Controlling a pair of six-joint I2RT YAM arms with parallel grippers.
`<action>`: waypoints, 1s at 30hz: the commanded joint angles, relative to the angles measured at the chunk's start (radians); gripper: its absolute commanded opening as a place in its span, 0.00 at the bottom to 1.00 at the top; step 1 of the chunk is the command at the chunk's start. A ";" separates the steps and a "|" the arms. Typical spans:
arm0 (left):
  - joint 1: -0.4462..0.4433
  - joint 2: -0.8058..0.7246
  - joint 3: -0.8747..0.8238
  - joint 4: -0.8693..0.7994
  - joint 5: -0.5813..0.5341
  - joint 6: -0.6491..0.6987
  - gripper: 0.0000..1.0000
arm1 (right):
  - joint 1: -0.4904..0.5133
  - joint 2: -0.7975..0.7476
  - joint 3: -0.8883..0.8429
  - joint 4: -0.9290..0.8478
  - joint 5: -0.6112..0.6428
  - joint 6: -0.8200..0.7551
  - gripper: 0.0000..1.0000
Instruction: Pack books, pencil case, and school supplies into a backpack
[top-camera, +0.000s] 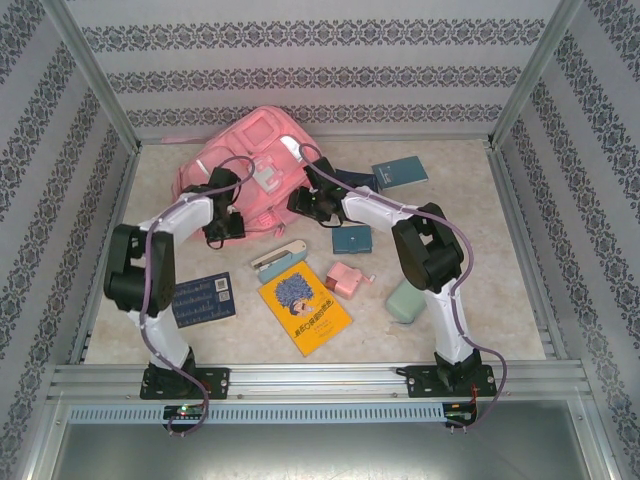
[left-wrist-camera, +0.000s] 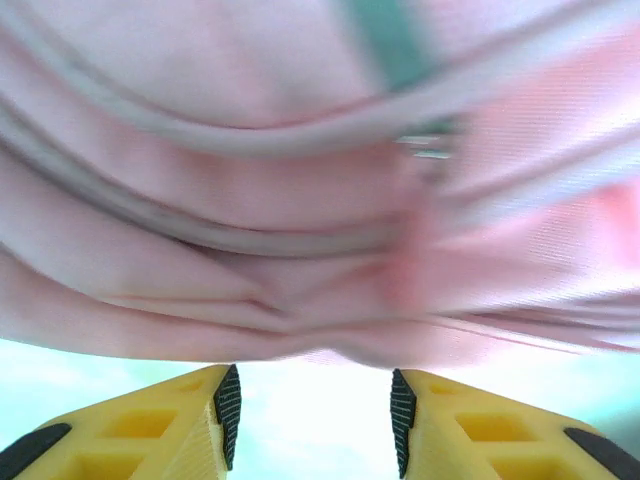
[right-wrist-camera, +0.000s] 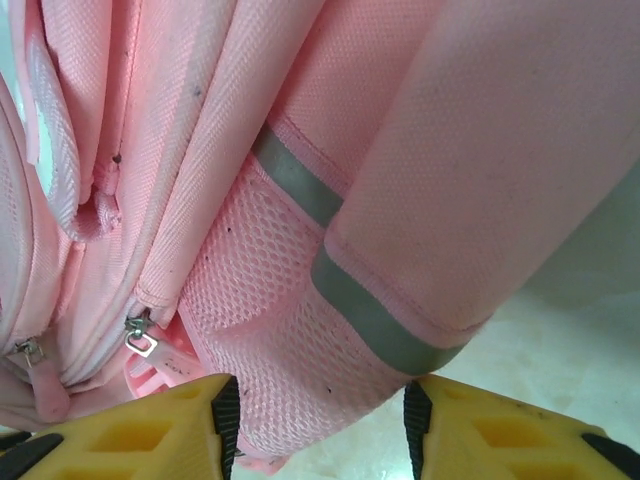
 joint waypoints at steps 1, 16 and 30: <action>-0.066 -0.064 -0.062 0.193 0.114 -0.072 0.46 | -0.001 0.007 -0.001 0.046 -0.034 0.050 0.49; -0.227 0.073 -0.047 0.256 0.010 -0.057 0.40 | -0.021 0.055 0.021 0.074 -0.073 0.125 0.40; -0.180 0.085 -0.037 0.279 0.028 -0.036 0.30 | -0.014 0.045 0.022 0.051 -0.066 0.098 0.39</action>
